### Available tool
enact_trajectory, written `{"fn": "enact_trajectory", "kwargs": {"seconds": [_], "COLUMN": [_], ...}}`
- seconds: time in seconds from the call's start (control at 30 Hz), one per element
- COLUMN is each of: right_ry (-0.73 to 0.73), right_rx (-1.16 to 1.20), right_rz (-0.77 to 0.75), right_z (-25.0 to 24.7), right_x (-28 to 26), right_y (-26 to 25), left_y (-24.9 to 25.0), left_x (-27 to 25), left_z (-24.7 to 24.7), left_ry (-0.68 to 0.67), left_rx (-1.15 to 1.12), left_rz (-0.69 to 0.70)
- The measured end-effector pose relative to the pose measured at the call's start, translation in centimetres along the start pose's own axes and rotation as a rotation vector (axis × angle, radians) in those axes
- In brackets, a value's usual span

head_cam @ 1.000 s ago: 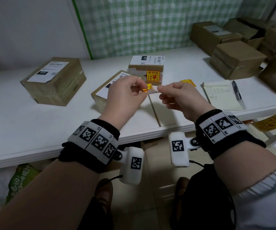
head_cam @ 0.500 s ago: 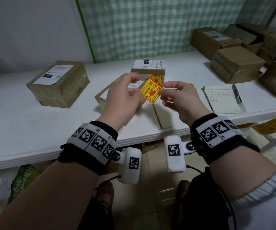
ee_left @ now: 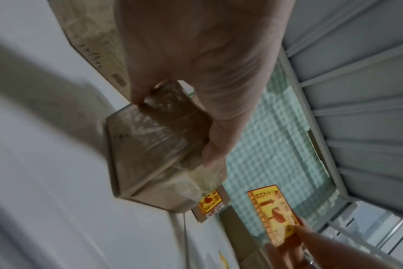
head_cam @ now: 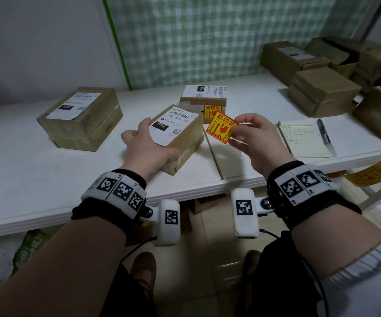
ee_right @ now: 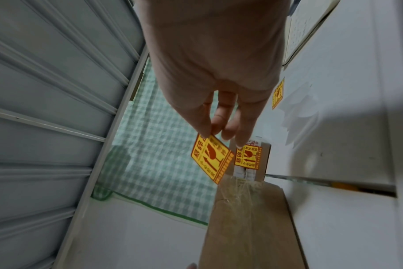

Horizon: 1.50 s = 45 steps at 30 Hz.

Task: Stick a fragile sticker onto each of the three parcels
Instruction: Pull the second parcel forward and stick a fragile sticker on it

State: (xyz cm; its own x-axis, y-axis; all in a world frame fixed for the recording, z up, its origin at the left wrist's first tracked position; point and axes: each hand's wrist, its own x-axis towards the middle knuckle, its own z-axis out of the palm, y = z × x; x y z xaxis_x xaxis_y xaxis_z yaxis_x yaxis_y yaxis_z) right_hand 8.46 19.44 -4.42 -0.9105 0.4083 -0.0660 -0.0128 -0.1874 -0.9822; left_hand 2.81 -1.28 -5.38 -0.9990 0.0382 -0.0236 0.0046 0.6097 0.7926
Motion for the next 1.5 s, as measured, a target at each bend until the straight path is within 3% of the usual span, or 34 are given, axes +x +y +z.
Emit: {"fn": "enact_trajectory", "kwargs": {"seconds": [0.27, 0.37, 0.5, 0.63, 0.87, 1.0, 1.5], "right_ry": [-0.036, -0.082, -0.146, -0.149, -0.153, -0.151, -0.135], "right_rx": [0.155, 0.177, 0.183, 0.204, 0.123, 0.083, -0.079], "right_rz": [-0.052, -0.044, 0.009, 0.028, 0.003, -0.015, -0.078], "right_z": [0.3, 0.8, 1.4, 2.0, 2.4, 2.4, 2.2], "right_x": [-0.3, -0.6, -0.9, -0.9, -1.0, -1.1, -1.6], "right_y": [-1.3, -1.4, -0.8, -0.5, -0.8, -0.6, -0.4], "left_y": [1.5, 1.5, 0.3, -0.9, 1.1, 1.4, 1.3], "left_x": [-0.7, -1.0, -0.9, -0.7, -1.2, -2.2, -2.1], "left_z": [-1.6, -2.0, -1.8, -1.4, -1.0, -0.1, 0.0], "left_ry": [-0.164, -0.229, -0.215, -0.187, 0.049, 0.008, -0.045], "left_rx": [-0.542, -0.611, -0.694, -0.525, 0.169, 0.437, 0.472], "left_rz": [-0.123, -0.117, -0.138, -0.022, 0.362, 0.522, 0.484]}}
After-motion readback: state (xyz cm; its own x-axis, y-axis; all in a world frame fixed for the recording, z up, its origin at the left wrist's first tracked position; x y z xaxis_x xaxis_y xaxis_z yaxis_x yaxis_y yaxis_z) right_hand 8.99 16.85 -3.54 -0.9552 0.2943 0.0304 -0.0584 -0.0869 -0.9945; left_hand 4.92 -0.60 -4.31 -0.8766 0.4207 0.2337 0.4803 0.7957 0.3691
